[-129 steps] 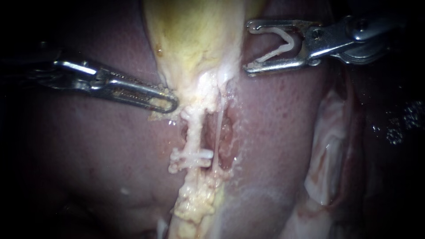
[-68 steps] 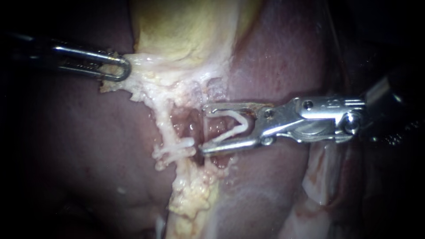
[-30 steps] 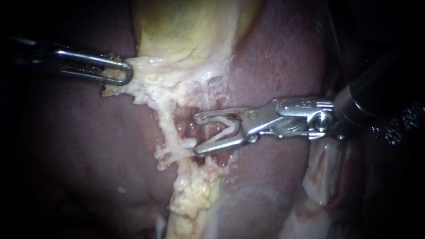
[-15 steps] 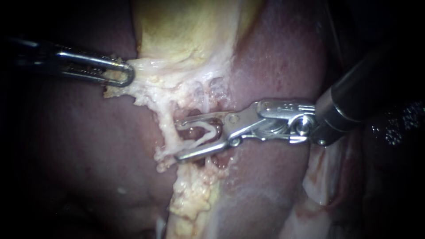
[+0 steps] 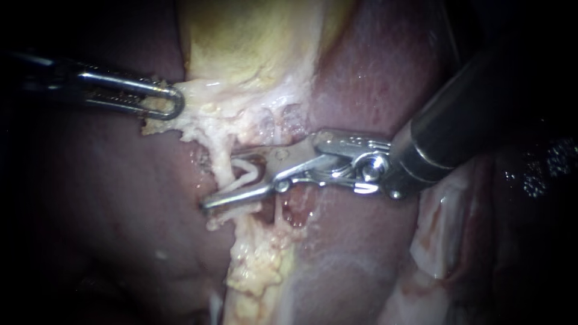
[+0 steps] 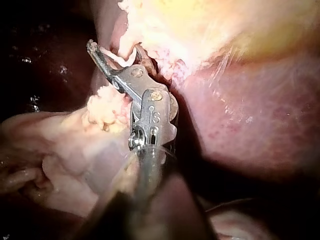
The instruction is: Clipping third clip left tube
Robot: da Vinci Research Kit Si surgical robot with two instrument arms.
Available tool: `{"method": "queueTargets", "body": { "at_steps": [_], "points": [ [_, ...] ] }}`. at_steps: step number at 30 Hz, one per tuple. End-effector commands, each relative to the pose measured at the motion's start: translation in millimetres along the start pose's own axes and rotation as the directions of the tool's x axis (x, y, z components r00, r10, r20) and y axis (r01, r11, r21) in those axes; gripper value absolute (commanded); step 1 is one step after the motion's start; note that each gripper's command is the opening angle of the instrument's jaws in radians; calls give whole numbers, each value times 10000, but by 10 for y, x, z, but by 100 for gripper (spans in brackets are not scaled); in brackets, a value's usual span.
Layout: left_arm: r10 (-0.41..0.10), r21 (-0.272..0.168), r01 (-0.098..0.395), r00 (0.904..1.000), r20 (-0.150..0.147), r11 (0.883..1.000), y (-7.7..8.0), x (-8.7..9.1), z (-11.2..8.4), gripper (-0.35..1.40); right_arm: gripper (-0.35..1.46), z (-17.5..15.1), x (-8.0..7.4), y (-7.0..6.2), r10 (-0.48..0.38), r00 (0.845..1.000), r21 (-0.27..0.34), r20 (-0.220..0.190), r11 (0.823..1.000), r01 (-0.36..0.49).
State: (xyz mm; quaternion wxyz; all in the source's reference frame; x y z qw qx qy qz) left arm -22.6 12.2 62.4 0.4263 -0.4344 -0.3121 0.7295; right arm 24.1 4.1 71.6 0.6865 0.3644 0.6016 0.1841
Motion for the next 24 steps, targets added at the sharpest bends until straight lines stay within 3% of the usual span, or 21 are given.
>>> {"method": "queueTargets", "body": {
  "at_steps": [1, 17, 24],
  "points": [
    [1, -6, -1, 10000, 2, 10000, 0, 0, 0, -35, 47, -1, 4, -3, -18, 10000, 129, -16, 9999, 19],
    [12, -25, -12, 10000, 13, 10000, -4, 0, -1, -35, 45, -1, 52, -55, 166, 9998, 377, -146, 9992, -160],
    [12, -26, -12, 10000, 14, 10000, -4, 0, -2, -35, 41, -1, 57, -60, 538, 9984, 218, -193, 9983, -533]
  ]
}}
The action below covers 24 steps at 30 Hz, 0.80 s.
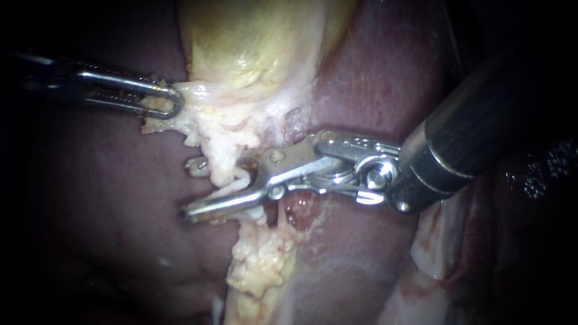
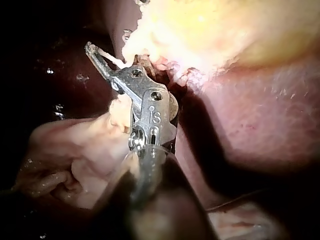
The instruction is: Clipping third clip left tube
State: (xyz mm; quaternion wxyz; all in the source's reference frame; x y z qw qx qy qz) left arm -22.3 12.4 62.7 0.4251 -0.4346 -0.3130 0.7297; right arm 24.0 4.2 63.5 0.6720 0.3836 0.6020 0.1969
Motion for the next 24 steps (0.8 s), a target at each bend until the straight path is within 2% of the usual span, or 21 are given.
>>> {"method": "queueTargets", "body": {
  "at_steps": [1, 5, 7, 12, 17, 20, 24],
  "points": [
    [0, -1, 0, 10000, 0, 10000, 0, 0, 0, -35, 40, 0, 0, -1, 255, 9997, -11, 0, 9997, -255],
    [-1, -2, 1, 10000, 1, 10000, 0, 0, 0, -35, 33, -3, -1, -1, 666, 9978, -25, -7, 9978, -666],
    [0, -2, 0, 10000, 1, 10000, 0, 0, 0, -35, 27, -5, -2, -2, 1190, 9929, -39, -15, 9929, -1190],
    [0, -3, 0, 10000, 1, 10000, 0, 0, 0, -35, 12, -7, -3, -2, 1539, 9881, -45, -19, 9881, -1539],
    [0, -3, 0, 10000, 1, 10000, 0, 0, 0, -35, -12, -9, -4, -3, 1887, 9820, -53, -25, 9820, -1887],
    [0, -3, 0, 10000, 1, 10000, 0, 0, 0, -35, -35, -11, -4, -4, 2001, 9798, -49, -22, 9798, -2001],
    [0, -2, 0, 10000, 1, 10000, 0, 0, 0, -35, -35, -12, -5, -4, 2170, 9762, -75, -35, 9761, -2170]
  ]
}}
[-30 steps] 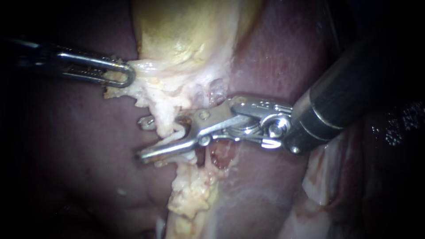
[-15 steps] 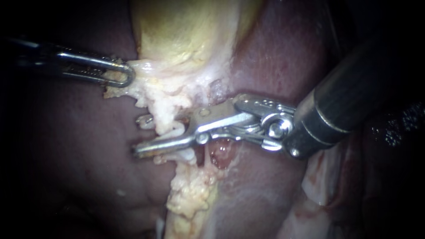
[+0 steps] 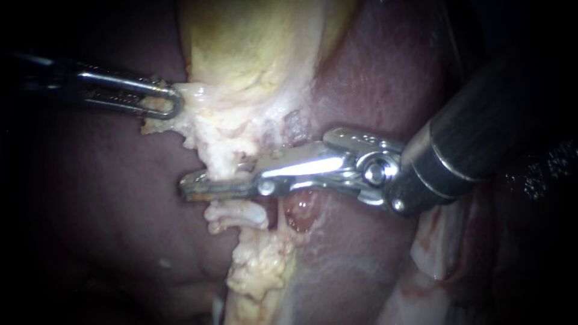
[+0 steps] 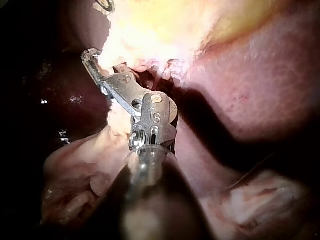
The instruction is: Clipping third clip left tube
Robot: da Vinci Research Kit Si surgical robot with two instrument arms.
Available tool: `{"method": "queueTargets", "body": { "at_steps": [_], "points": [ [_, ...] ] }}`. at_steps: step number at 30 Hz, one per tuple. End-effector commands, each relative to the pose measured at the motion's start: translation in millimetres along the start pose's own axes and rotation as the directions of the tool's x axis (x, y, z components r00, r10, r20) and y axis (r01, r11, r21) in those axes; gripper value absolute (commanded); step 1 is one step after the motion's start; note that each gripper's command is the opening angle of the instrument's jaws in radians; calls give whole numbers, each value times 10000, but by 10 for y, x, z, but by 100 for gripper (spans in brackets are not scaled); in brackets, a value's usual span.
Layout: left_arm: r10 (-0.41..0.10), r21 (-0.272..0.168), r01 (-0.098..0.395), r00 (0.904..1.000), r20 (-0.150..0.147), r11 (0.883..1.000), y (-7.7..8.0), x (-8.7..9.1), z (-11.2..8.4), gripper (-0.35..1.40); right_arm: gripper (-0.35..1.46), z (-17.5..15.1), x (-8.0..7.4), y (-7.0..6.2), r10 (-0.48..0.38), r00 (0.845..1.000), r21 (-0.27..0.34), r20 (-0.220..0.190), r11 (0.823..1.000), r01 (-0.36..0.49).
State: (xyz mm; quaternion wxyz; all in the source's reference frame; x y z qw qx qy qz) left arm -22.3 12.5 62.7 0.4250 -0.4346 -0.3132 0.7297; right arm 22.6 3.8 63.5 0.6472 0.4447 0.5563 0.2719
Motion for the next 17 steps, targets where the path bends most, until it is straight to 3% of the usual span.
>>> {"method": "queueTargets", "body": {
  "at_steps": [1, 17],
  "points": [
    [-1, 1, 1, 10000, -1, 10000, 0, 0, 0, -35, -35, 0, 0, 0, -12, 10000, -59, -35, 10000, 12],
    [-2, 4, 2, 10000, -3, 10000, 0, 0, 1, -35, -35, 1, 1, 3, -8, 10000, -83, -47, 10000, 8]
  ]
}}
